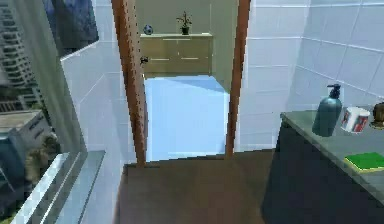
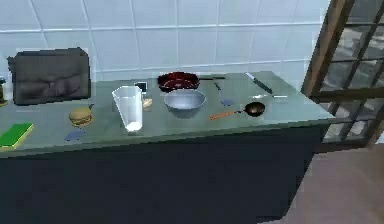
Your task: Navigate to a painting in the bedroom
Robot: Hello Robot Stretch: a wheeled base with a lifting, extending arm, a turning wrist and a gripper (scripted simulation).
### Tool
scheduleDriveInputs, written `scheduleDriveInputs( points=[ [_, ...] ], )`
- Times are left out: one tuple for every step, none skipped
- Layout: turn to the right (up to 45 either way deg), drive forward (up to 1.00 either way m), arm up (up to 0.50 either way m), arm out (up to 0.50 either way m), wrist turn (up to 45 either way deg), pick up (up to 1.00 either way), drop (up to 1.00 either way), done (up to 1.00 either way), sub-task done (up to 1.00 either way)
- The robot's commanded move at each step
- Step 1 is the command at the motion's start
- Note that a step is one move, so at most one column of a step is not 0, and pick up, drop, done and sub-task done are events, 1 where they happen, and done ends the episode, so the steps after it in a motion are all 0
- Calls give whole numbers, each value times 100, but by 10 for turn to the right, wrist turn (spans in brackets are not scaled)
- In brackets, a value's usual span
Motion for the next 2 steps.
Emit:
scheduleDriveInputs(
  points=[
    [0, 100, 0, 0, 0, 0, 0, 0, 0],
    [0, 90, 0, 0, 0, 0, 0, 0, 0]
  ],
)
